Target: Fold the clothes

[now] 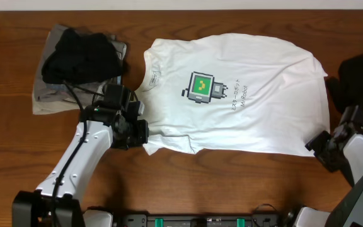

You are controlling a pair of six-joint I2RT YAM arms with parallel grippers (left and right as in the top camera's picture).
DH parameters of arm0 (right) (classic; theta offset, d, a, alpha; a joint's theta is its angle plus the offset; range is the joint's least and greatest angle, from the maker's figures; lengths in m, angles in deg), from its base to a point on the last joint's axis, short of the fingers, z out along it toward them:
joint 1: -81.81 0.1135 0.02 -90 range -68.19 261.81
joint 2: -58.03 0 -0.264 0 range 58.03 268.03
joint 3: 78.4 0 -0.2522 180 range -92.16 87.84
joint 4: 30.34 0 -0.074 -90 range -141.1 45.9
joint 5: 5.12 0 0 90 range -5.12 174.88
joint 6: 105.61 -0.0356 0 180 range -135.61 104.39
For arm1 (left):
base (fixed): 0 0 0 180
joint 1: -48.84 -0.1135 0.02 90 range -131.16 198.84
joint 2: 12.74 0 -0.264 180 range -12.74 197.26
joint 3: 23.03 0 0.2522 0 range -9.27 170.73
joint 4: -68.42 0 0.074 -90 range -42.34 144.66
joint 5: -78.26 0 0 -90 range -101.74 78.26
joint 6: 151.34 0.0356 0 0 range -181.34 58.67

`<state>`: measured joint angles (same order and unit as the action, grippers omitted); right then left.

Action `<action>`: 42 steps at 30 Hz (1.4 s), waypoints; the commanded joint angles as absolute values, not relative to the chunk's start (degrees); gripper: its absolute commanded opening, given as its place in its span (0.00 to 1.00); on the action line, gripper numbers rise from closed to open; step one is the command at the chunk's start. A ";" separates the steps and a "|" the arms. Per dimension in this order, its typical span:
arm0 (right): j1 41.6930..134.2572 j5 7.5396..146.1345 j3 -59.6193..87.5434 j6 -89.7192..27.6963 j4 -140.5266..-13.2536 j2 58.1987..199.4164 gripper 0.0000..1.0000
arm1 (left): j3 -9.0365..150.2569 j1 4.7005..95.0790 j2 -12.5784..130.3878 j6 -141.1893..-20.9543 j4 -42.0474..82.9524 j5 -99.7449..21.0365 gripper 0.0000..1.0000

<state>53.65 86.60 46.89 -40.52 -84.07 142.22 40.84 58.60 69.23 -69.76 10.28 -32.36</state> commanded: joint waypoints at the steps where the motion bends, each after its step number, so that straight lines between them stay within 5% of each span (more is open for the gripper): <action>1: 52.84 87.43 49.03 -42.62 -81.25 142.44 0.57 | 41.26 58.38 67.42 -67.31 10.67 -31.84 0.06; 7: 52.84 87.14 51.94 -44.30 -75.48 142.44 0.47 | 41.26 58.38 64.93 -66.81 11.31 -31.84 0.06; 11: 52.84 87.14 52.33 -44.21 -73.71 142.37 0.11 | 41.26 58.38 63.40 -65.80 11.61 -31.81 0.06; 13: 52.84 87.43 52.29 -44.23 -73.75 142.35 0.01 | 41.26 58.38 62.78 -65.78 11.48 -31.81 0.06; 28: 52.84 88.04 43.31 -41.68 -97.51 124.73 0.01 | 41.26 58.38 52.21 -64.95 -1.35 -31.84 0.06; 39: 52.84 90.22 43.15 -41.72 -98.23 113.82 0.01 | 41.26 58.38 43.66 -63.25 -4.17 -31.84 0.06; 42: 52.84 89.96 43.17 -41.72 -98.10 114.13 0.01 | 41.19 58.47 45.06 -63.14 -3.27 -31.86 0.16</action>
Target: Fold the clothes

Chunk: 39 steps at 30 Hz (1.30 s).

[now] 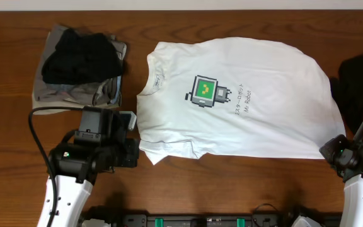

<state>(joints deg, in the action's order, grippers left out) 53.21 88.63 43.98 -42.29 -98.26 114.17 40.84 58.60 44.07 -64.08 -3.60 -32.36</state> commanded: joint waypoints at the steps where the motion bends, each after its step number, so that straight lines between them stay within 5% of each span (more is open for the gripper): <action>1: 52.84 89.96 43.17 -41.72 -98.06 114.35 0.01 | 41.13 58.47 46.33 -62.79 -2.79 -31.84 0.25; 6: 52.86 88.87 43.17 -41.70 -97.69 115.44 0.01 | 41.08 58.45 54.76 -62.92 0.18 -33.19 0.59; 9: 52.86 88.87 43.17 -41.72 -97.64 115.81 0.01 | 41.08 58.45 62.59 -65.41 2.93 -33.19 0.65; 16: 52.86 88.04 43.17 -41.70 -97.42 115.81 0.01 | 41.08 58.45 78.37 -67.44 9.49 -33.17 0.64; 27: 52.86 88.02 43.17 -41.70 -97.01 115.81 0.01 | 41.08 58.45 83.88 -67.42 12.57 -33.12 0.36; 34: 52.86 88.04 43.17 -41.70 -96.79 115.81 0.01 | 41.08 58.42 83.88 -69.87 11.26 -21.32 0.43; 39: 52.86 88.04 43.17 -41.70 -96.59 115.81 0.01 | 41.08 58.45 83.90 -69.76 11.94 -23.49 0.47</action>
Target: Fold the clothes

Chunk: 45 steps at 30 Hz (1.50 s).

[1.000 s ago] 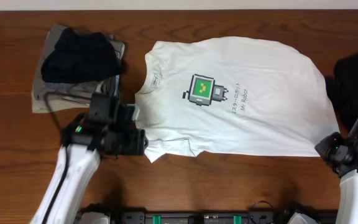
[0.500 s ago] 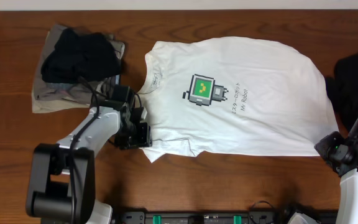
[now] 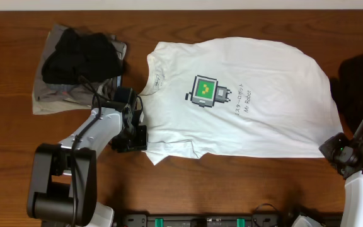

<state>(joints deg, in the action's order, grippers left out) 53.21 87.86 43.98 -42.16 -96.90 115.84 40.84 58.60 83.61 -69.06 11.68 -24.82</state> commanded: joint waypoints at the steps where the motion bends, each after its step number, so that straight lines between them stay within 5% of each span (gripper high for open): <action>1: 52.86 88.02 43.17 -41.70 -96.57 115.81 0.01 | 41.08 58.45 83.92 -69.39 12.27 -24.95 0.47; 9: 52.86 88.02 43.17 -41.70 -96.53 115.81 0.01 | 41.08 58.45 83.92 -60.93 11.96 -38.79 0.45; 12: 52.86 88.02 43.17 -41.70 -96.53 115.81 0.01 | 41.08 58.45 83.92 -60.93 10.41 -38.76 0.21; 15: 52.86 88.00 43.17 -41.70 -96.53 115.81 0.01 | 41.08 58.45 83.90 -61.02 9.97 -38.72 0.12; 27: 52.86 88.02 43.17 -41.70 -96.51 115.81 0.01 | 42.92 58.45 79.77 -61.50 5.03 -37.71 0.06; 45: 52.95 86.38 35.02 -39.34 -107.94 112.69 0.01 | 44.99 58.45 51.75 -64.03 -12.74 -33.15 0.06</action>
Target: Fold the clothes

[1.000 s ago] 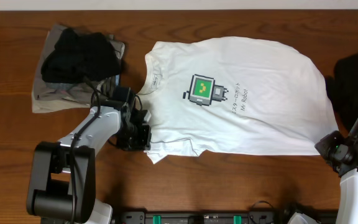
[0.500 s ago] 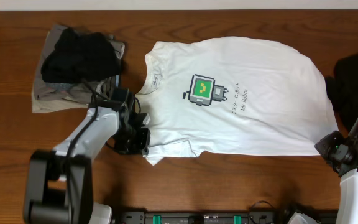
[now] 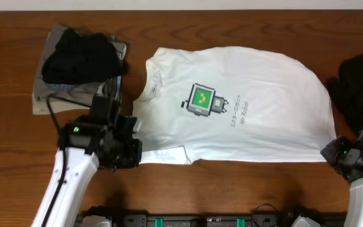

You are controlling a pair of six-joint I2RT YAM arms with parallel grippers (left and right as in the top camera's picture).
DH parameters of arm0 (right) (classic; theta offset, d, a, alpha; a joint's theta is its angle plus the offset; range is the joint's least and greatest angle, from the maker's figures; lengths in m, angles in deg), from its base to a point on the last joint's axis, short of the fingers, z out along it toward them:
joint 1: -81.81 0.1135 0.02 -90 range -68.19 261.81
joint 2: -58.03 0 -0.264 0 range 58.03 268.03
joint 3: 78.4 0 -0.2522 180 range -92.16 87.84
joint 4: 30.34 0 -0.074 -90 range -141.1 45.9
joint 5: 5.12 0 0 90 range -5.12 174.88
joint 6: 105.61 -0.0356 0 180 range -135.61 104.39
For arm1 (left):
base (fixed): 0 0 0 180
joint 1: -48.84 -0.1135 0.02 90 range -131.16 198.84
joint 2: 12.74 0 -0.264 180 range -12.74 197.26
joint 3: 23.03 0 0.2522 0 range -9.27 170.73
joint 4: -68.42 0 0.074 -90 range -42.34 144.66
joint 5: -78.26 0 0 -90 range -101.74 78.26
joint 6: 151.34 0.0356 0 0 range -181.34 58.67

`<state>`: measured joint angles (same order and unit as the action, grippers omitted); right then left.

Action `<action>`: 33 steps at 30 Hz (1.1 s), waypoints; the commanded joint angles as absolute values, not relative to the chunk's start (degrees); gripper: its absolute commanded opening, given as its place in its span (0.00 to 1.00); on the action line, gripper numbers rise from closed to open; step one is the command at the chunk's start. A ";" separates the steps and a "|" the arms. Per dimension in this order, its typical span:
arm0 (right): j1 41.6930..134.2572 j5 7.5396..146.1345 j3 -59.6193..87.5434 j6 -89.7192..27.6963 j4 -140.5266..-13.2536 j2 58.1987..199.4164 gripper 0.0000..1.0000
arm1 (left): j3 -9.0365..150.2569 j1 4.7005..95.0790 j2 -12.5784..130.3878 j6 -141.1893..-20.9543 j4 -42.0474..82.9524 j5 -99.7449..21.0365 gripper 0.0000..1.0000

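A white T-shirt (image 3: 251, 126) with a pixel-robot print lies flat on the wooden table, collar to the left. My left gripper (image 3: 133, 151) sits at the shirt's near-left sleeve (image 3: 162, 155). The sleeve is drawn out straight to the gripper, which looks shut on its edge. At the near-right hem corner (image 3: 323, 154) my right gripper (image 3: 334, 155) touches the cloth. Its fingers are too dark to read.
A folded stack, grey cloth with a black garment (image 3: 80, 55) on top, lies at the back left, close to the left arm. A loose black garment (image 3: 361, 79) lies at the right edge. Bare table (image 3: 232, 189) runs along the front.
My left gripper has moved from the sleeve's side nearer the collar toward the front-left. The sleeve now lies pulled out flat and the near edge is straighter. The right gripper stays where it was.
Both grippers were first at the shirt's near corners, with the shirt lying further back. Then both arms stood nearer the front and the shirt had shifted toward them. The left gripper was then at the sleeve, and now the sleeve is spread out.
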<state>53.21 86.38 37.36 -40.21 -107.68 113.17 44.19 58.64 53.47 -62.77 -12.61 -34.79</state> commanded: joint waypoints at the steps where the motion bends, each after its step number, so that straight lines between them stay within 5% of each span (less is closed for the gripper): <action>1: 52.95 86.38 34.74 -39.36 -107.44 112.80 0.01 | 44.99 58.45 51.29 -64.45 -12.06 -33.10 0.06; 33: 52.97 82.90 34.72 -44.80 -81.69 139.75 0.01 | 44.99 58.45 70.37 -56.01 38.74 -32.91 0.06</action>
<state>53.21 83.03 35.70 -43.62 -82.32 138.83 44.19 58.64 68.55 -57.61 36.94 -33.56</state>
